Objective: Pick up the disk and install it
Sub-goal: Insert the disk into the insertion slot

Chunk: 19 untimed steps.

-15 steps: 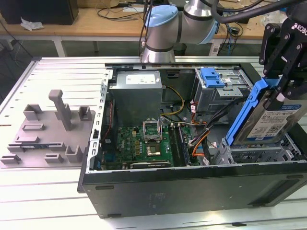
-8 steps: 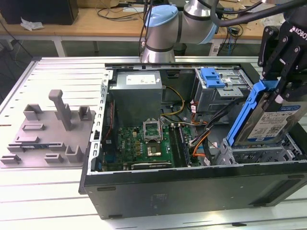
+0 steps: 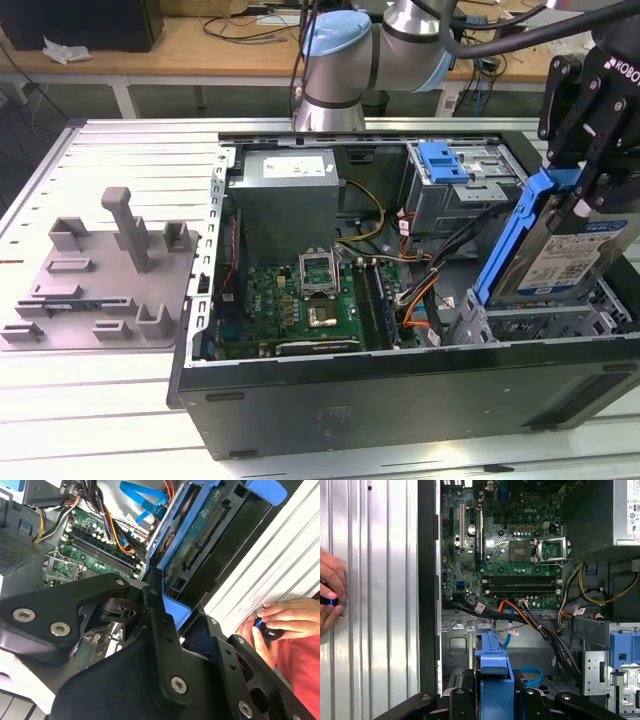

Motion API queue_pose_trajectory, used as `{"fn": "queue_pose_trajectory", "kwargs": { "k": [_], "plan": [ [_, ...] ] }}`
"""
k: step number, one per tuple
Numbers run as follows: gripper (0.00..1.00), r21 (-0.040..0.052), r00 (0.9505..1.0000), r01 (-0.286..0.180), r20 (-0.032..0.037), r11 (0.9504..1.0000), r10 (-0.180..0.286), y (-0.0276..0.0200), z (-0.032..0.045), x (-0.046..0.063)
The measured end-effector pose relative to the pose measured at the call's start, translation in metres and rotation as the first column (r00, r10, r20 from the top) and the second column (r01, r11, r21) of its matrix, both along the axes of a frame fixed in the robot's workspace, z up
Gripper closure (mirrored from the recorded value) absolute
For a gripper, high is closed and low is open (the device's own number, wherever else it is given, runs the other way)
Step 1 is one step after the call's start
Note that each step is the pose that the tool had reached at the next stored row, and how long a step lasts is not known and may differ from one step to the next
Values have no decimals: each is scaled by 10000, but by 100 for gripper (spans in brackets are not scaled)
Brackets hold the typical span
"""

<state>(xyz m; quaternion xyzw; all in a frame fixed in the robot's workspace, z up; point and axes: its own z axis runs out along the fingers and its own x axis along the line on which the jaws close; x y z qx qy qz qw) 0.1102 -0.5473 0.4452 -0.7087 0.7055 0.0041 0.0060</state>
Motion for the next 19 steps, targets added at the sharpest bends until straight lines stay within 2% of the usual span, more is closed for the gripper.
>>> {"fn": "queue_pose_trajectory", "kwargs": {
  "k": [4, 8, 10, 12, 13, 19],
  "plan": [
    [63, -5, 10000, 1, -2, 10000, -1, 1, 108, -1],
    [63, -6, 10000, 0, -24, 10000, 0, 1, 117, 6],
    [63, -9, 10000, 1, -71, 10000, -1, 1, 120, 15],
    [63, -4, 9999, 1, -170, 10000, -1, 1, 119, 37],
    [63, -5, 9998, 1, -189, 10000, -1, 1, 120, 43],
    [63, -5, 9998, 0, -199, 10000, 0, 1, 120, 52]
  ]
}}
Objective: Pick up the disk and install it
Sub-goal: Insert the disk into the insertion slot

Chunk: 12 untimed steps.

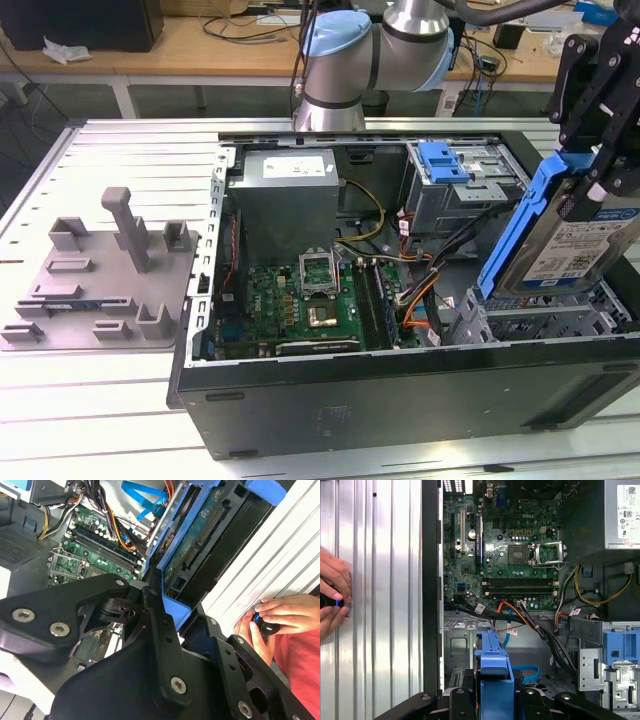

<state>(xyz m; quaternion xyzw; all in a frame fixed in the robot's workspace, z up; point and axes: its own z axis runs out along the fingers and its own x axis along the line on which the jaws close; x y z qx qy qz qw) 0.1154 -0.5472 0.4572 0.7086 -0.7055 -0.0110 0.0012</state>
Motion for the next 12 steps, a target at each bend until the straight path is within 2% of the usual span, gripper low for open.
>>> {"fn": "queue_pose_trajectory", "kwargs": {
  "k": [12],
  "plan": [
    [63, 0, 9998, 216, -10, 9998, -216, -24, -2, 0]
  ]
}}
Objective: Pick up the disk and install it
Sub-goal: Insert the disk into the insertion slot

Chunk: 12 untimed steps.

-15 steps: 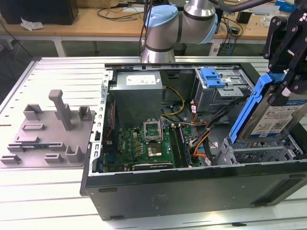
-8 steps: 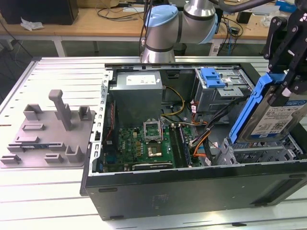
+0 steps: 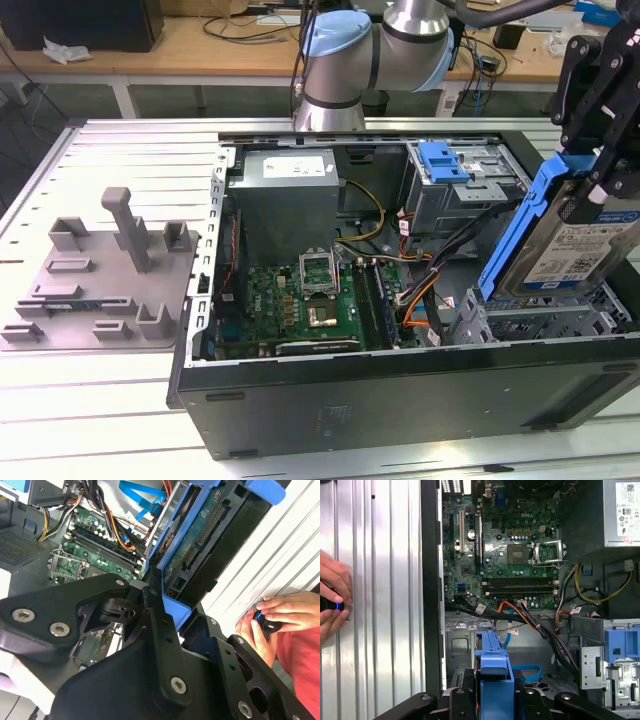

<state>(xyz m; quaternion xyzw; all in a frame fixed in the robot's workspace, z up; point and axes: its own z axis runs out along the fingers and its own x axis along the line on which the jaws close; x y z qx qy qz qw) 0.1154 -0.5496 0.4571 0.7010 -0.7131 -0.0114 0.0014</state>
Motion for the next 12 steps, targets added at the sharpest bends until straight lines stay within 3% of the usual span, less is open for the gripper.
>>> {"fn": "queue_pose_trajectory", "kwargs": {
  "k": [12],
  "plan": [
    [63, -1, 10000, 27, 0, 10000, -27, 4, -14, 2]
  ]
}}
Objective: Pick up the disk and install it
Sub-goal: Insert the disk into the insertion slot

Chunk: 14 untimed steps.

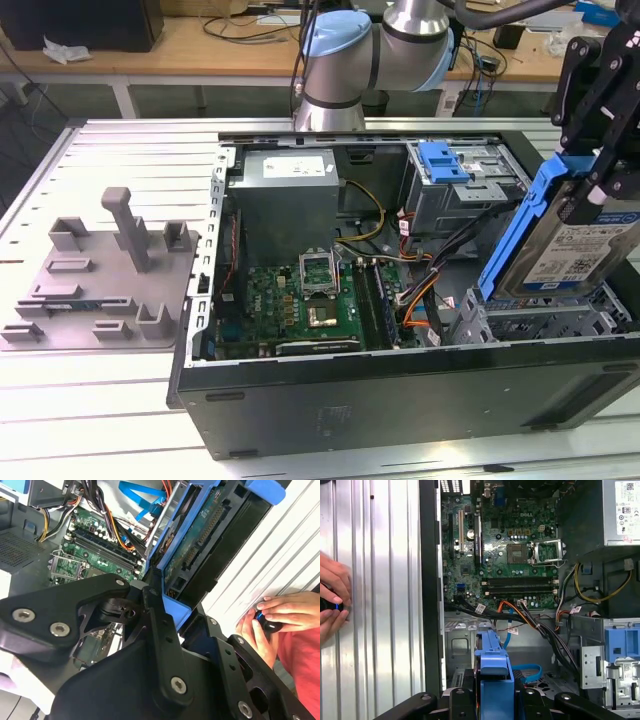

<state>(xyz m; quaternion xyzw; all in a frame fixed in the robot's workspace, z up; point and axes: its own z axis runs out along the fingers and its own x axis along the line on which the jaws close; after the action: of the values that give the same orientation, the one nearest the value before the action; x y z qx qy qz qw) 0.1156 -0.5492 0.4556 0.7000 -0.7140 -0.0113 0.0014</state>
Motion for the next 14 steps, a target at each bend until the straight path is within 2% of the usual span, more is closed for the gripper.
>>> {"fn": "queue_pose_trajectory", "kwargs": {
  "k": [14],
  "plan": [
    [63, 1, 10000, 1, 0, 10000, -1, 0, -103, 0]
  ]
}}
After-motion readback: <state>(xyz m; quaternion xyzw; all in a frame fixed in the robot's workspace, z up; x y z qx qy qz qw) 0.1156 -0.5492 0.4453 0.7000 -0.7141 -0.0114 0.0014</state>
